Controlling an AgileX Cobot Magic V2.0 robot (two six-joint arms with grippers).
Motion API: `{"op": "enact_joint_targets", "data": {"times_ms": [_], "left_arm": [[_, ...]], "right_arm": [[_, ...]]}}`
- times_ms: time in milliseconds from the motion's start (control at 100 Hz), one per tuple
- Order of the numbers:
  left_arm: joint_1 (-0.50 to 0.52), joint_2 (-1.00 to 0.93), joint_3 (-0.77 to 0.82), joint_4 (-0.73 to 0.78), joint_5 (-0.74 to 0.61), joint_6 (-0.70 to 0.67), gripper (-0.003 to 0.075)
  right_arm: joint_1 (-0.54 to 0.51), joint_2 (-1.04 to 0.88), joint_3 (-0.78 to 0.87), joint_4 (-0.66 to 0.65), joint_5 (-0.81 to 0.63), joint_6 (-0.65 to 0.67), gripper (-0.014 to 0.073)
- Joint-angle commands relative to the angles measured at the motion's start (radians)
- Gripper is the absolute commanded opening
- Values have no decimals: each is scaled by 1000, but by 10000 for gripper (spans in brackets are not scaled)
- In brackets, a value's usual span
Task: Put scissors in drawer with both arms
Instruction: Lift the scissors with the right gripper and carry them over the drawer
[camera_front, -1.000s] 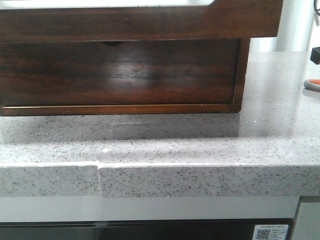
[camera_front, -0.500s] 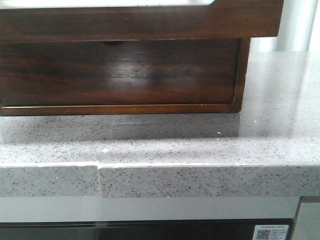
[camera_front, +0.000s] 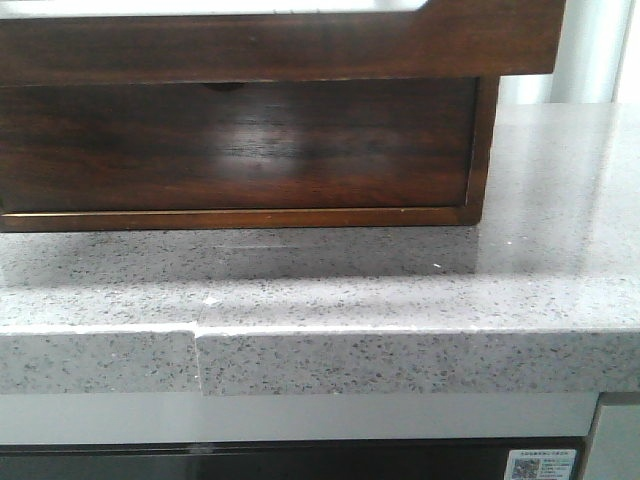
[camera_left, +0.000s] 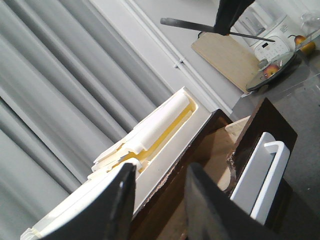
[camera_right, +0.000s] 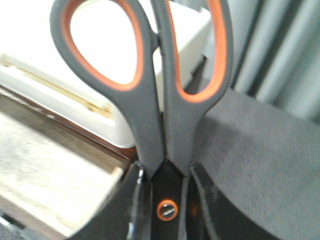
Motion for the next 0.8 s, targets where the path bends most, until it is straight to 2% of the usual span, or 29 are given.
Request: {"op": "enact_joint_targets", "data": {"times_ms": [0,160,370,520,700,790], "left_arm": [[-7,11,-33,-10,-42,-13,220],[-7,11,-33,-10,-42,-13,220],[-7,11,-33,-10,-42,-13,220],[-7,11,-33,-10,-42,-13,220],[-7,11,-33,-10,-42,-13,220],[-7,11,-33,-10,-42,-13,220]], "right_arm": [[66,-10,-50,15,-93,-48,-64],[222,33,-72,15,-93,-123,-61],[372,127,-76,9,-105,-248,-61],[449,195,-76,-16,-150,-335,-61],[515,260,-76,-137,-241,-338,-61],[525,288,-76,-151,-259,-338,-61]]}}
